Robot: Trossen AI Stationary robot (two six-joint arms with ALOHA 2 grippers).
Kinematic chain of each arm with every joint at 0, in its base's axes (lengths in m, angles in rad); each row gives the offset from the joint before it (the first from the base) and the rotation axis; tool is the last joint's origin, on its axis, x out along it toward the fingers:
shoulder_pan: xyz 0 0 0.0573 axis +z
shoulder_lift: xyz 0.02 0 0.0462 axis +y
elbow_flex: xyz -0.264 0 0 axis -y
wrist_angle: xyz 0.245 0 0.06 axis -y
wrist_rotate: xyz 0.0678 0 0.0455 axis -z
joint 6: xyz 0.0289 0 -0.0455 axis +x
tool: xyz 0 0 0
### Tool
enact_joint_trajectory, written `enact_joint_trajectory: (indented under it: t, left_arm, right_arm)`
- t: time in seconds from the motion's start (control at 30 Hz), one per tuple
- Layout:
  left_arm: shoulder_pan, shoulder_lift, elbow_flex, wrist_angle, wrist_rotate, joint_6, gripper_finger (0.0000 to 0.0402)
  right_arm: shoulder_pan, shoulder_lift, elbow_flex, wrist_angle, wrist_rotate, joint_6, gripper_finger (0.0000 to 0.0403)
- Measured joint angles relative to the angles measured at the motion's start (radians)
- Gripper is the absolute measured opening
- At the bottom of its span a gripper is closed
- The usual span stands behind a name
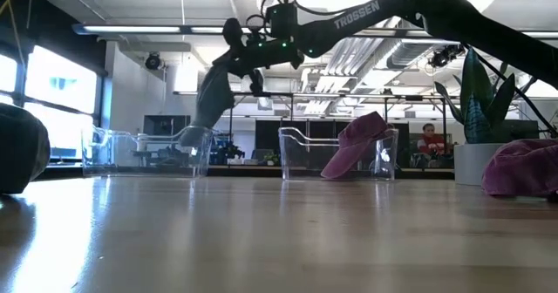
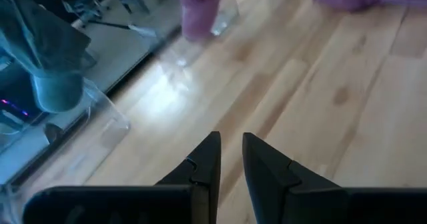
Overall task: Pick & Place hat
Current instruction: Put the right black cap into the left transparent bin
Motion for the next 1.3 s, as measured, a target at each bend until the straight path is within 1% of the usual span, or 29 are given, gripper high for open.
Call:
enact_joint_trajectory:
  t: [0.03,0.07,0.13,0.2,0.27,0.37,0.53,0.7,0.77,0.83,0.97,1.1,1.2,1.3]
  left_arm:
    - [0.001,-0.001,0.018,-0.002,-0.010,0.007,0.0059]
    - [0.009,-0.005,0.031,0.005,-0.031,0.050,0.0059]
    - [0.019,-0.013,0.054,0.002,-0.068,0.088,0.0059]
    - [0.023,-0.037,0.068,0.002,-0.121,0.121,0.0059]
    - [0.020,-0.062,0.068,0.000,-0.165,0.155,0.0059]
    - [0.030,-0.082,0.065,0.003,-0.172,0.161,0.0059]
    - [0.032,-0.083,0.065,0.002,-0.165,0.156,0.0059]
    - [0.035,-0.083,0.063,0.001,-0.152,0.154,0.0059]
    - [0.033,-0.083,0.063,0.002,-0.155,0.154,0.0059]
    - [0.032,-0.083,0.063,0.003,-0.154,0.154,0.0059]
    - [0.033,-0.083,0.063,0.002,-0.153,0.150,0.0059]
    - [0.033,-0.083,0.063,0.003,-0.137,0.142,0.0059]
    - [0.033,-0.083,0.063,0.003,-0.135,0.135,0.0059]
    - [0.033,-0.083,0.063,0.003,-0.147,0.135,0.0059]
  right_arm:
    - [0.003,0.000,0.000,0.010,0.000,0.025,0.0046]
    - [0.006,0.000,0.000,0.012,0.004,0.036,0.0048]
    - [0.016,0.000,0.000,0.009,0.017,0.036,0.0049]
    - [0.028,0.002,0.000,0.005,0.018,0.027,0.0046]
    - [0.039,0.002,0.000,-0.010,0.017,-0.017,0.0042]
    - [0.041,0.008,0.000,-0.054,0.013,-0.057,0.0039]
    - [0.007,0.021,0.000,-0.075,-0.039,-0.028,0.0050]
    - [-0.005,0.041,0.000,-0.090,-0.144,-0.013,0.0069]
    - [-0.010,0.041,0.000,-0.086,-0.181,-0.014,0.0082]
    - [-0.021,0.040,0.000,-0.043,-0.249,-0.004,0.0103]
    - [-0.054,0.038,0.000,0.064,-0.382,0.080,0.0156]
    - [-0.084,0.010,0.000,0.058,-0.521,0.098,0.0198]
    - [-0.096,-0.016,0.000,0.024,-0.605,0.107,0.0213]
    - [-0.088,-0.025,0.002,-0.014,-0.615,0.107,0.0214]
